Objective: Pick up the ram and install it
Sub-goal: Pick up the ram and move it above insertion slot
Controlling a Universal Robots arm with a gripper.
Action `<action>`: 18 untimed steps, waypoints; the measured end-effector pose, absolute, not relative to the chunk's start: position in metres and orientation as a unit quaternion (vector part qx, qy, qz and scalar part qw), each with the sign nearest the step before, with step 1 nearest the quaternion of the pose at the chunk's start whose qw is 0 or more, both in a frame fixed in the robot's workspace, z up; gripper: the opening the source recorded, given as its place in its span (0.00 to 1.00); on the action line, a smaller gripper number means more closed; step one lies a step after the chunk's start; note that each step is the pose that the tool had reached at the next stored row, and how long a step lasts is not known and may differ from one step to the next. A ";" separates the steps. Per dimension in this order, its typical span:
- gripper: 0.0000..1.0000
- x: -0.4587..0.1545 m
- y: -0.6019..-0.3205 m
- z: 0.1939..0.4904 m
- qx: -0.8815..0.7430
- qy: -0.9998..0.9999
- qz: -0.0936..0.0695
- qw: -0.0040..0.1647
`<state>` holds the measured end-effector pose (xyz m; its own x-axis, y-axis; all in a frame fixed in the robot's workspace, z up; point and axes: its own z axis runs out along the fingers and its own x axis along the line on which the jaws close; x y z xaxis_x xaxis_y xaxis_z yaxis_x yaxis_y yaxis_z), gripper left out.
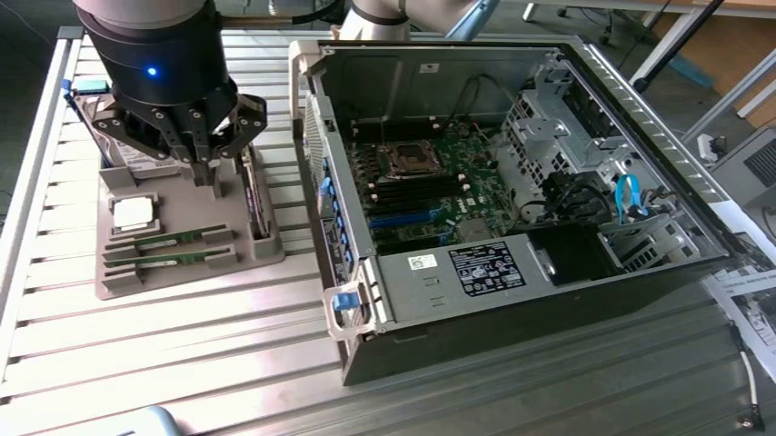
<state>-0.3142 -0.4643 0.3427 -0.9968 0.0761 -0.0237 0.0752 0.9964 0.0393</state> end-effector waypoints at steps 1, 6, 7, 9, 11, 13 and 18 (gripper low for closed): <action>0.11 -0.314 -0.464 0.342 0.038 0.999 0.019 0.013; 0.11 -0.314 -0.464 0.339 0.038 0.999 0.019 0.013; 0.11 -0.314 -0.464 0.338 0.038 0.999 0.019 0.013; 0.11 -0.314 -0.464 0.337 0.038 0.999 0.019 0.013; 0.11 -0.314 -0.464 0.336 0.038 0.999 0.019 0.013; 0.11 -0.314 -0.464 0.335 0.038 0.999 0.019 0.013; 0.11 -0.314 -0.464 0.332 0.038 0.999 0.019 0.013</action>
<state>-0.3142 -0.4643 0.3322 -0.9968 0.0761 -0.0237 0.0751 0.9964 0.0393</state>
